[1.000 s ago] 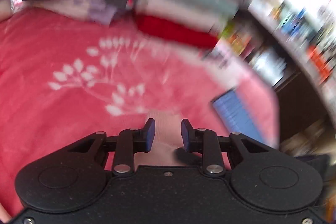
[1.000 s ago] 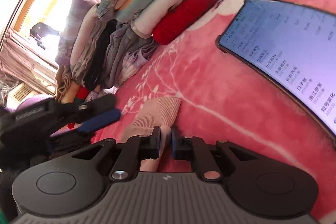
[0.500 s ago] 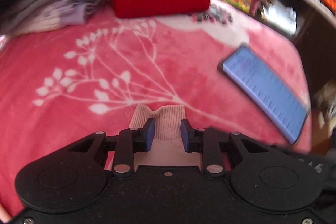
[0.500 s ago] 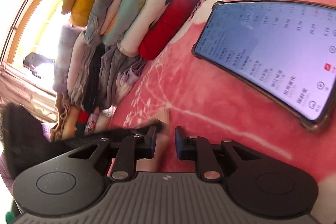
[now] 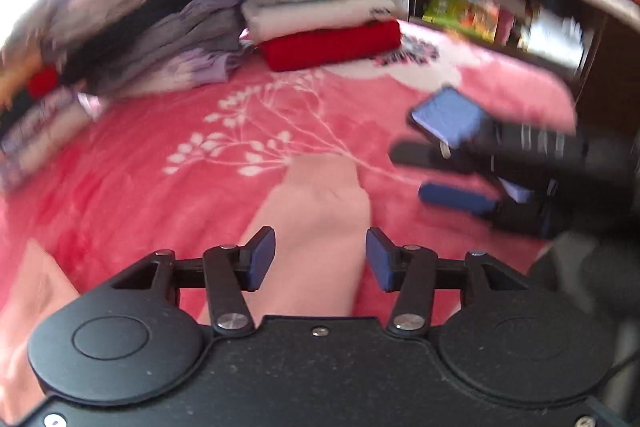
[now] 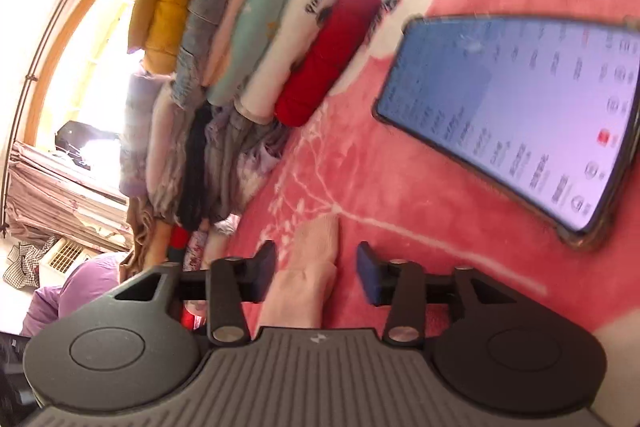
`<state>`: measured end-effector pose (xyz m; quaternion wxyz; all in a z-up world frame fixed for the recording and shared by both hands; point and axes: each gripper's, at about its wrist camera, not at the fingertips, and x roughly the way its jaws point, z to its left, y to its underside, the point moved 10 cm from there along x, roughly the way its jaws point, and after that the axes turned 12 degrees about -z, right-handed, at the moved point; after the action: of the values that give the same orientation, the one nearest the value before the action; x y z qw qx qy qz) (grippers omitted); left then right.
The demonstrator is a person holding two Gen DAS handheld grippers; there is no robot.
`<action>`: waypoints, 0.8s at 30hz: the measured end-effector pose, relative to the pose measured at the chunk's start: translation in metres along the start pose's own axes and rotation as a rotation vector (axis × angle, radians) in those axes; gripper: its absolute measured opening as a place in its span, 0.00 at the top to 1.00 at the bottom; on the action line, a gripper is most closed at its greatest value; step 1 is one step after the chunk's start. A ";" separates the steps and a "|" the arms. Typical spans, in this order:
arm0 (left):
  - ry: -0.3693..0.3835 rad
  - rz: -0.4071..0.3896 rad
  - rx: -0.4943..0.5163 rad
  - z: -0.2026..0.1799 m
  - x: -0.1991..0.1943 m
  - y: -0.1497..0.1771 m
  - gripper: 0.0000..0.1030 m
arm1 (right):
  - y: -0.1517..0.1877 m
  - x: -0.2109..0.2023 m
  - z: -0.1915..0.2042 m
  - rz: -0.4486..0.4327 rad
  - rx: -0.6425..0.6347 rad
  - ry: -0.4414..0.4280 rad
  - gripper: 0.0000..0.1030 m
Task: Fold clothes
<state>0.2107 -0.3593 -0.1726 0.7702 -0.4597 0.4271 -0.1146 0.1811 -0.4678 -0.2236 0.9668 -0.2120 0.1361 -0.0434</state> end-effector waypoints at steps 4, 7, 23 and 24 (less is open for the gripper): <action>-0.147 -0.010 0.201 -0.021 0.012 0.013 0.53 | -0.017 -0.012 0.001 0.004 -0.099 0.014 0.46; -0.150 -0.052 0.062 -0.012 0.023 0.009 0.53 | -0.034 -0.026 -0.001 -0.015 -0.160 0.014 0.46; -0.217 -0.140 -0.501 0.113 -0.065 0.049 0.71 | -0.037 -0.024 0.012 -0.002 -0.212 -0.062 0.47; -0.223 -0.139 -0.478 0.110 -0.073 0.054 0.72 | -0.031 -0.022 0.017 0.019 -0.229 -0.084 0.48</action>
<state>0.2383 -0.2213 -0.1527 0.6722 -0.6665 0.3220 -0.0117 0.1635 -0.4861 -0.1900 0.9414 -0.3216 0.1013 -0.0094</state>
